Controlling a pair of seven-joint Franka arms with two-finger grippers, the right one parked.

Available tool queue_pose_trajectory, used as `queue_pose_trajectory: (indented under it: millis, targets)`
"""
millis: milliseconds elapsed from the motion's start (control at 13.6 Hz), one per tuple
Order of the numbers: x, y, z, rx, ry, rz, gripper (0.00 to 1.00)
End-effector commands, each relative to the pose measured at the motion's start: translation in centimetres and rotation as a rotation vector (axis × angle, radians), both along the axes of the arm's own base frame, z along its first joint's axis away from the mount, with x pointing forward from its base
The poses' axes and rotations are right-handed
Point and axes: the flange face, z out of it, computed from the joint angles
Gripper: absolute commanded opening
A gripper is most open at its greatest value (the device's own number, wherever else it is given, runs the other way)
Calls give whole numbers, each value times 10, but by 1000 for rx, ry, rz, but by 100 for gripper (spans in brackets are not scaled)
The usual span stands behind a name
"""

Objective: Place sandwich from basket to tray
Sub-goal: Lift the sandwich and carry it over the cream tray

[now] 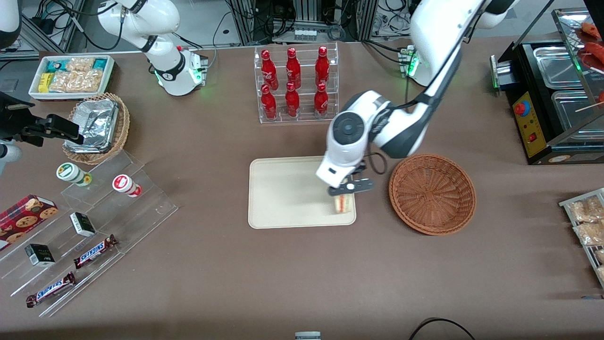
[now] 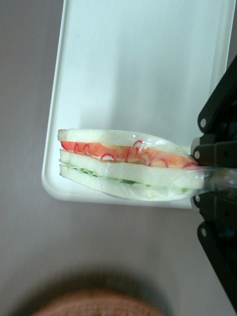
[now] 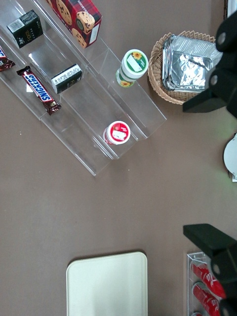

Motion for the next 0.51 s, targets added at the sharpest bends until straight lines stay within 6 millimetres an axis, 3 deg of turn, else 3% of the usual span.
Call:
queue_pose_trajectory:
  millis: [0, 220, 440]
  targets:
    - [-2, -42, -9, -15, 3, 29, 0]
    - [-14, -68, -20, -15, 5, 31, 0]
    - [-16, -79, -36, -14, 15, 48, 0]
